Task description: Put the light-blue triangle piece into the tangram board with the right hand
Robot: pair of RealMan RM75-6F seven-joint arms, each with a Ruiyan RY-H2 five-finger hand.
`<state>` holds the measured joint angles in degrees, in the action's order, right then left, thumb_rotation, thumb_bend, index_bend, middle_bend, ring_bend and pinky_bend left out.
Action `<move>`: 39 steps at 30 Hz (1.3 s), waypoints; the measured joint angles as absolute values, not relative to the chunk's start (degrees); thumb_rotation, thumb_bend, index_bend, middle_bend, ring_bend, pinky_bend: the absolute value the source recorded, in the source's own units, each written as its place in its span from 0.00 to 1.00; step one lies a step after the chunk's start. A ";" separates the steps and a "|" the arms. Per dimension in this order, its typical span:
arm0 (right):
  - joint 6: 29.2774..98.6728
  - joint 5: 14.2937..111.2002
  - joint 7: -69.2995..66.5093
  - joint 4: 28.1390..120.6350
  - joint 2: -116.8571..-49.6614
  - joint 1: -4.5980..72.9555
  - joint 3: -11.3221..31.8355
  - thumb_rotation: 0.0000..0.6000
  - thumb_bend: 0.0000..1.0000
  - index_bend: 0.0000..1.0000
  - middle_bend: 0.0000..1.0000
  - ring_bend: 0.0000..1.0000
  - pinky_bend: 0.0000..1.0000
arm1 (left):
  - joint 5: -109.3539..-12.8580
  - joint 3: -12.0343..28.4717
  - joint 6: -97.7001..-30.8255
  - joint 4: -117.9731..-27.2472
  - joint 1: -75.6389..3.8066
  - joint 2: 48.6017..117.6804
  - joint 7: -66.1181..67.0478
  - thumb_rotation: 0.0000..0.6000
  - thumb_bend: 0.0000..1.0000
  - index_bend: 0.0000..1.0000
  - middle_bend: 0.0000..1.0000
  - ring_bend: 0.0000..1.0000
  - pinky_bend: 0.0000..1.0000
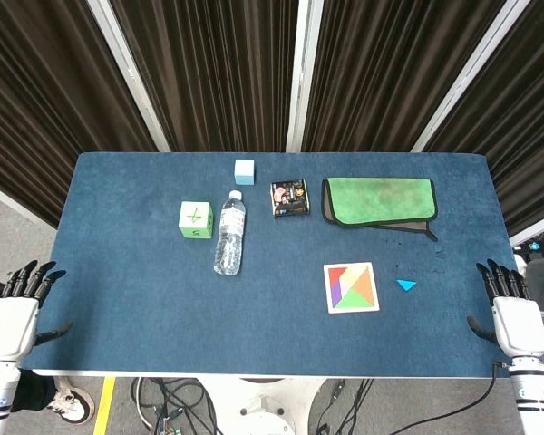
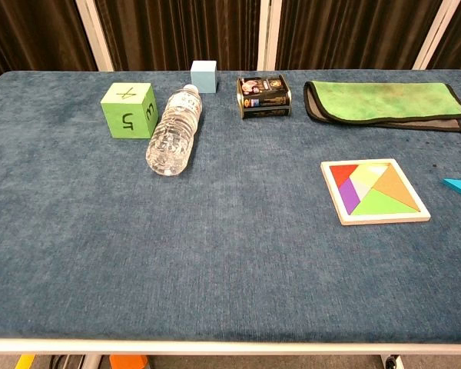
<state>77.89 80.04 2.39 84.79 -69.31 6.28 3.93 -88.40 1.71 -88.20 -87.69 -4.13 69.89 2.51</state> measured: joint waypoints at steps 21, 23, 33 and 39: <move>74.12 79.07 2.10 84.38 -69.78 7.81 3.86 1.00 0.15 0.00 0.00 0.00 0.00 | -88.55 1.32 -87.40 -87.88 -4.30 69.92 2.11 1.00 0.00 0.22 0.12 0.01 0.12; 72.02 79.02 0.86 85.03 -69.23 8.57 3.75 1.00 0.16 0.00 0.00 0.00 0.00 | -88.48 1.31 -86.95 -87.57 -4.49 70.17 2.03 1.00 0.00 0.22 0.12 0.01 0.12; 59.55 76.11 3.70 88.02 -66.64 16.38 4.91 1.00 0.17 0.00 0.00 0.00 0.00 | -88.11 1.31 -86.08 -86.47 -4.93 70.64 1.19 1.00 0.00 0.22 0.12 0.01 0.12; 53.54 71.49 8.85 88.51 -66.94 20.88 5.95 1.00 0.18 0.04 0.00 0.00 0.00 | -88.04 1.26 -86.26 -85.78 -4.76 70.72 0.33 1.00 0.00 0.22 0.12 0.01 0.12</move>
<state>53.54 71.49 8.85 88.51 -66.94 20.88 5.95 -88.04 1.26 -86.26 -85.78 -4.76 70.72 0.33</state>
